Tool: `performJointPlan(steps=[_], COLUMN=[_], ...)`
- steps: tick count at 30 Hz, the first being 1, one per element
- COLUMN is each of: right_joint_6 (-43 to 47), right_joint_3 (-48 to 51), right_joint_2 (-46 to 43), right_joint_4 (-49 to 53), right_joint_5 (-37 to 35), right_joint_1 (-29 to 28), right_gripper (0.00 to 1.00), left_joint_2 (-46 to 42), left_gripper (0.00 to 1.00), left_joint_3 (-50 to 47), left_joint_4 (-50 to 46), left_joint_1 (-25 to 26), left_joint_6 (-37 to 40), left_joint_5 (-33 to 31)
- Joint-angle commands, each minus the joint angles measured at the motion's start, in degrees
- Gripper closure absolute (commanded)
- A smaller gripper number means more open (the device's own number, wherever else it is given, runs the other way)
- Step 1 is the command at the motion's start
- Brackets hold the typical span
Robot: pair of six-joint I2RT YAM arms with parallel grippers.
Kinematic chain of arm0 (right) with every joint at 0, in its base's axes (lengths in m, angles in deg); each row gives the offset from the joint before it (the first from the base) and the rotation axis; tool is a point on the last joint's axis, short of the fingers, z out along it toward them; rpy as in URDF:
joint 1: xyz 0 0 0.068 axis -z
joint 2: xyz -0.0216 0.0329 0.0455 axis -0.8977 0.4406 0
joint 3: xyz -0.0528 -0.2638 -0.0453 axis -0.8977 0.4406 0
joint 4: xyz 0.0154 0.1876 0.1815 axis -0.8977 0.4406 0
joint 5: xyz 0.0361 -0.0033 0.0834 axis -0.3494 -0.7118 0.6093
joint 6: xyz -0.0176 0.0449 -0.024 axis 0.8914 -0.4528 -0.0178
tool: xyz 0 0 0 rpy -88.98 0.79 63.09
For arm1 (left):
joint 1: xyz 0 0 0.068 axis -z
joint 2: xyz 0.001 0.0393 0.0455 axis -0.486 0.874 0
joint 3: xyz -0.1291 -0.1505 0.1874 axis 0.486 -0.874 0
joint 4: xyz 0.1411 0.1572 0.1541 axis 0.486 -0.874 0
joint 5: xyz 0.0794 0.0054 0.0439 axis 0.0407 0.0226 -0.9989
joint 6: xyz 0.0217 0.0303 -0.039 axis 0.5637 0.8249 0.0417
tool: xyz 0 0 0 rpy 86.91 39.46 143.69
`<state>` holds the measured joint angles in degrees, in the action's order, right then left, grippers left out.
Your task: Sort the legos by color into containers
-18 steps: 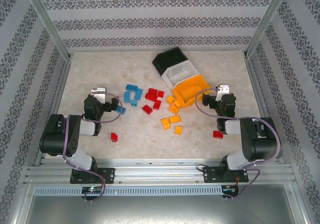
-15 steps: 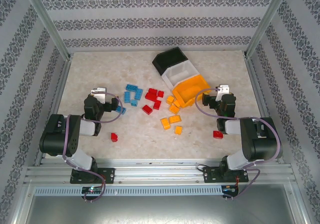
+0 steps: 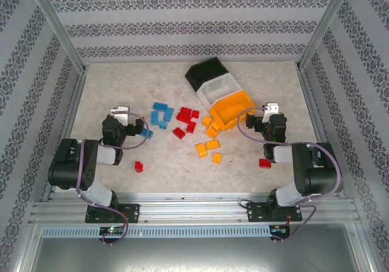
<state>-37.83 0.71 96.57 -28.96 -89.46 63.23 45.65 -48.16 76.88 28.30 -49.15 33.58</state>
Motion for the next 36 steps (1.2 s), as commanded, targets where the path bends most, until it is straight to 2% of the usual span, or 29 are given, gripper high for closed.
performJointPlan(steps=[1,17,23,28,30,33,36], right_joint_6=[0.0,0.0,-0.2,-0.7,-1.3,-1.8,-2.5], right_joint_3=[-0.7,-0.7,-0.8,-1.0,-1.7,-5.1,-8.0], right_joint_2=[-0.1,-0.2,-0.2,-0.3,-1.0,-3.8,-7.6], right_joint_4=[-1.5,-1.6,-1.3,-0.6,0.7,9.4,17.5], right_joint_5=[0.7,0.7,1.0,2.6,1.1,-1.1,-3.2], right_joint_1=[-0.1,-0.1,0.1,0.9,1.0,0.9,0.9], right_gripper=[0.02,0.02,0.02,0.02,0.02,0.02,0.02], left_joint_2=[-0.1,-0.1,0.0,-0.1,0.0,-2.9,-9.4], left_gripper=[0.00,0.00,0.00,0.00,0.00,0.00,0.00], left_joint_3=[0.5,0.5,1.7,1.8,1.7,1.7,6.4], left_joint_4=[-0.8,-0.7,-3.0,-3.0,-3.1,-4.6,-18.6], left_joint_1=[0.2,0.2,0.2,0.2,0.2,0.2,0.2], left_joint_6=[-0.9,-0.9,-2.5,-2.5,-2.5,-4.2,-7.0], left_joint_5=[-0.4,-0.4,-5.0,-5.0,-5.0,-10.3,-18.3])
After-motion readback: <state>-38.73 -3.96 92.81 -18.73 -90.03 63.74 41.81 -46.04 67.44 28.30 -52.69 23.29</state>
